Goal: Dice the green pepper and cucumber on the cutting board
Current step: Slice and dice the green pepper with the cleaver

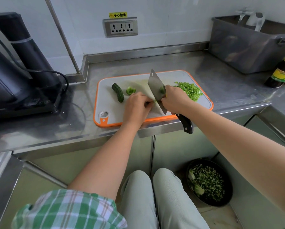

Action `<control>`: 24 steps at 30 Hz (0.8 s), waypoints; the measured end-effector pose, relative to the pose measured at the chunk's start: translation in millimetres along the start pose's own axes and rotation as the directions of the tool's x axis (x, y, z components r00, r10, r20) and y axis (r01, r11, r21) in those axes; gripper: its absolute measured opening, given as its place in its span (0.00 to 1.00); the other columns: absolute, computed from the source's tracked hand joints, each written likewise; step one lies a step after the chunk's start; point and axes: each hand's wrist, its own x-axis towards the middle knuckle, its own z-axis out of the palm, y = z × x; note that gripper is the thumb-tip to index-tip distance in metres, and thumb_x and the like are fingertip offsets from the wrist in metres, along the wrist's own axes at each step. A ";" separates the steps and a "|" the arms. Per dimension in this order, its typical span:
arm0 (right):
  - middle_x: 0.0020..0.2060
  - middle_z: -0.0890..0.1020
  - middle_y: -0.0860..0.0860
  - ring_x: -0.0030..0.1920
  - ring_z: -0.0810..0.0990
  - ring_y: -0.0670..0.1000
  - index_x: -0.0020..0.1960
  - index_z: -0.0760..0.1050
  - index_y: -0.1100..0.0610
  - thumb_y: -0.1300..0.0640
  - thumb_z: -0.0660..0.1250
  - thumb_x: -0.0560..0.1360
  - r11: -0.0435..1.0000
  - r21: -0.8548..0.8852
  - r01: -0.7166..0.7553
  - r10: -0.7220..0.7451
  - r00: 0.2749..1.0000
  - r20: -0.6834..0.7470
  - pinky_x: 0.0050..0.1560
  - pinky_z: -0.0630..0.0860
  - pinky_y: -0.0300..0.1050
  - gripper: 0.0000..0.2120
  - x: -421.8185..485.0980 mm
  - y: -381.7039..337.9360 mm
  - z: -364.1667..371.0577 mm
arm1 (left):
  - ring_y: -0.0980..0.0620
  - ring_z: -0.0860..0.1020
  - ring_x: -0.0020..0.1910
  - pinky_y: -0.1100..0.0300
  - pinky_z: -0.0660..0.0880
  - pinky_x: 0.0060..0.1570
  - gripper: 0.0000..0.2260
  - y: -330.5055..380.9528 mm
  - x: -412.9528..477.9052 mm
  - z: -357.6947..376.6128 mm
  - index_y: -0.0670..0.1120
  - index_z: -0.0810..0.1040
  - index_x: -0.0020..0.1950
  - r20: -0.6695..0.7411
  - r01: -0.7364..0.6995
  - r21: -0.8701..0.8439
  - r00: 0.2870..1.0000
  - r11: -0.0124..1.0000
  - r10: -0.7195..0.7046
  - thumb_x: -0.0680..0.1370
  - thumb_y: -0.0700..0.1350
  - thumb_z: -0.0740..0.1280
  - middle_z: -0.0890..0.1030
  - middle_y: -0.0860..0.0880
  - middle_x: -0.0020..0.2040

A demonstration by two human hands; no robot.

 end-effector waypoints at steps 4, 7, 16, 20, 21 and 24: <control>0.43 0.74 0.58 0.26 0.74 0.52 0.51 0.66 0.61 0.64 0.57 0.76 1.000 -0.008 0.027 -0.027 0.999 0.045 0.24 0.66 0.42 0.05 -7.2 -0.8 -9.6 | 0.45 0.77 0.43 0.55 0.72 0.45 0.07 2.9 -0.5 -1.0 0.45 0.84 0.48 -0.001 0.048 -0.001 0.999 0.999 -0.048 0.72 0.44 0.73 0.82 0.45 0.42; 0.42 0.76 0.58 0.26 0.74 0.51 0.54 0.69 0.62 0.64 0.56 0.75 0.998 -0.042 0.051 -0.048 0.996 0.069 0.24 0.66 0.42 0.09 -7.9 -1.6 -11.3 | 0.45 0.77 0.42 0.57 0.68 0.41 0.04 3.2 -0.5 -0.7 0.46 0.84 0.43 -0.008 0.067 -0.013 0.998 0.998 -0.067 0.70 0.44 0.73 0.81 0.45 0.40; 0.41 0.78 0.59 0.27 0.71 0.51 0.59 0.74 0.63 0.62 0.58 0.76 0.997 -0.049 0.062 -0.056 0.992 0.116 0.24 0.65 0.41 0.14 -4.5 -2.7 -4.9 | 0.45 0.74 0.40 0.59 0.60 0.38 0.03 2.4 -0.7 -2.8 0.47 0.85 0.41 0.000 0.020 0.000 1.000 1.000 -0.020 0.71 0.43 0.71 0.77 0.45 0.37; 0.43 0.74 0.59 0.31 0.72 0.55 0.52 0.68 0.63 0.64 0.58 0.75 0.998 -0.045 0.039 -0.036 0.997 0.075 0.27 0.67 0.44 0.06 -5.3 -5.6 -1.4 | 0.45 0.75 0.41 0.59 0.63 0.39 0.04 2.7 -0.6 -3.3 0.48 0.85 0.43 0.021 0.028 0.012 0.999 1.000 -0.028 0.72 0.44 0.71 0.78 0.45 0.39; 0.44 0.73 0.59 0.34 0.73 0.57 0.52 0.67 0.62 0.64 0.58 0.75 0.998 -0.043 0.034 -0.031 0.998 0.053 0.28 0.67 0.45 0.05 -5.8 -4.7 -1.3 | 0.45 0.75 0.42 0.59 0.64 0.40 0.04 3.1 -0.6 -3.7 0.48 0.85 0.43 0.026 0.030 0.020 0.999 0.999 -0.031 0.72 0.44 0.71 0.79 0.45 0.39; 0.46 0.72 0.59 0.37 0.74 0.59 0.51 0.65 0.61 0.64 0.57 0.75 1.000 -0.002 0.016 -0.016 0.999 0.028 0.27 0.67 0.44 0.05 -8.0 -2.8 -3.7 | 0.44 0.76 0.44 0.59 0.67 0.43 0.05 4.3 -0.9 -4.7 0.44 0.84 0.45 0.023 0.047 0.026 0.999 0.999 -0.047 0.70 0.41 0.70 0.80 0.44 0.42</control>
